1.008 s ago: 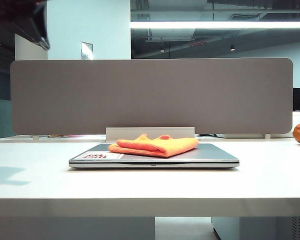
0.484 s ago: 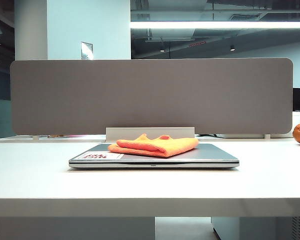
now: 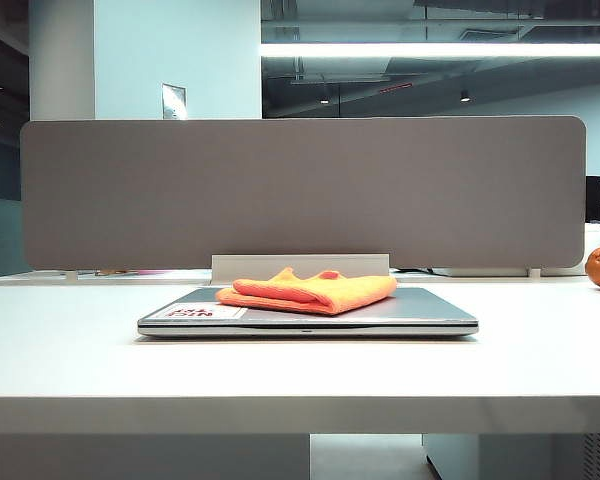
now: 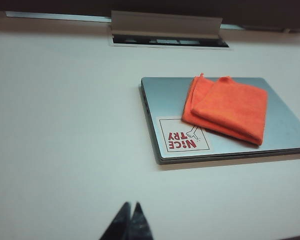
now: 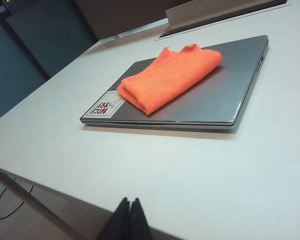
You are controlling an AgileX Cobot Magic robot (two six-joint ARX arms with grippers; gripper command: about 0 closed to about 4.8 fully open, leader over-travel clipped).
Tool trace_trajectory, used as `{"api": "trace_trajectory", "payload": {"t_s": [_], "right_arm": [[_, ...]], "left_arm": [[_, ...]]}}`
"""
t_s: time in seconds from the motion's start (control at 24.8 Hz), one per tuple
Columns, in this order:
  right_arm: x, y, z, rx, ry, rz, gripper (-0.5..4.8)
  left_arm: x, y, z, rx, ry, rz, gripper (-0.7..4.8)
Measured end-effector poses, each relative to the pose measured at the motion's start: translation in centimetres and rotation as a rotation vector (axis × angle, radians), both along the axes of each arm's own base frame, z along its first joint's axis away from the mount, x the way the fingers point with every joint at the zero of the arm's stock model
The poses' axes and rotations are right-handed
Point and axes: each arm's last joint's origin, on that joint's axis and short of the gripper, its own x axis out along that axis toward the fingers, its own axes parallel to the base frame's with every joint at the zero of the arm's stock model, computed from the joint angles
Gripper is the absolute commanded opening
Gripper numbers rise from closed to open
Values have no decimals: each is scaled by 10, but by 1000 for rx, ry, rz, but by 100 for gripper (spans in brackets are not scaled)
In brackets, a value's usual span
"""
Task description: Pick up the orange rag and put it over the laptop.
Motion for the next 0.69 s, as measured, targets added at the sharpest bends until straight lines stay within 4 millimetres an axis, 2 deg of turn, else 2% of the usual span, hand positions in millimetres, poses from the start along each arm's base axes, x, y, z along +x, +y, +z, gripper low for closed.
{"api": "trace_trajectory", "payload": {"t_s": [0.16, 0.28, 0.69], "right_arm": [[0, 0, 0, 0, 0, 0, -5], [0, 0, 0, 0, 0, 0, -5], [0, 0, 0, 0, 0, 0, -5]], "left_arm": [[-16, 7, -13, 7, -26, 50, -6], [-20, 9, -12, -7, -63, 64, -6], [-20, 10, -12, 15, -71, 72, -6]]}}
